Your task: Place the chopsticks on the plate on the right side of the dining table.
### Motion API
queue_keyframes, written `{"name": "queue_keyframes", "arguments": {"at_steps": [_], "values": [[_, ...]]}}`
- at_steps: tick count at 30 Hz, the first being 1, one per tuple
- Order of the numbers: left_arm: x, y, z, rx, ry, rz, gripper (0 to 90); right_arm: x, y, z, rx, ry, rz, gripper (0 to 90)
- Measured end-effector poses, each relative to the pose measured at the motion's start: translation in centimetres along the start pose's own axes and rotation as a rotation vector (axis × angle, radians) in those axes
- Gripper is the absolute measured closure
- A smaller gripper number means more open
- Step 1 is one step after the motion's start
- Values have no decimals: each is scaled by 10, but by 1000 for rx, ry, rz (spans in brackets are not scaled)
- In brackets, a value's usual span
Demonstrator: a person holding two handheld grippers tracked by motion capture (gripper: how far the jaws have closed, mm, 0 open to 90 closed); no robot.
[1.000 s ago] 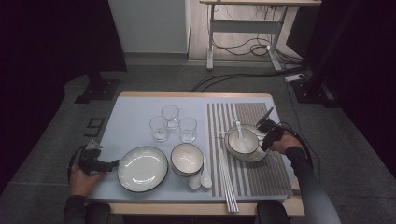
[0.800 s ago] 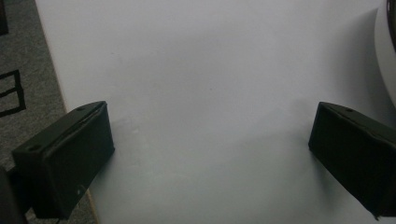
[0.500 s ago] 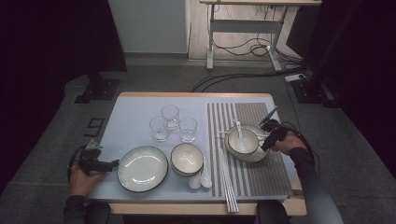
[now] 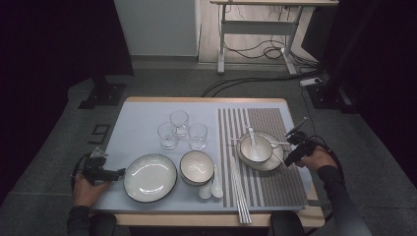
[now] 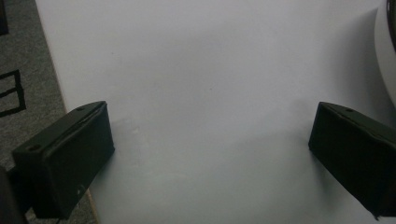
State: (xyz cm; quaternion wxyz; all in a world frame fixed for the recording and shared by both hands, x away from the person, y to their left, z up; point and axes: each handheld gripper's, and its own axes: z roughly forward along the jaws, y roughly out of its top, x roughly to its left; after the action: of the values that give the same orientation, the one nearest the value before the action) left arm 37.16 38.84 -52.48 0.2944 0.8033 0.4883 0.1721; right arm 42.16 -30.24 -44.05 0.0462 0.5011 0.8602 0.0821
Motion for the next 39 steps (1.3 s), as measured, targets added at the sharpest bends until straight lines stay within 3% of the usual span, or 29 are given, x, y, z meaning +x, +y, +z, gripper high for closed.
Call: {"name": "queue_keyframes", "arguments": {"at_steps": [7, 13, 23, 39], "values": [[0, 0, 0, 0, 0, 1, 0, 2, -17, 4, 9, 15, 14, 461], [0, 0, 0, 1, 0, 1, 0, 2, -24, 13, 21, 41, 29, 564], [0, 0, 0, 1, 0, 0, 0, -8, -23, 24, 35, 27, 73, 704], [0, 0, 0, 0, 0, 0, 0, -25, -17, 25, 5, -11, 87, 783]]}}
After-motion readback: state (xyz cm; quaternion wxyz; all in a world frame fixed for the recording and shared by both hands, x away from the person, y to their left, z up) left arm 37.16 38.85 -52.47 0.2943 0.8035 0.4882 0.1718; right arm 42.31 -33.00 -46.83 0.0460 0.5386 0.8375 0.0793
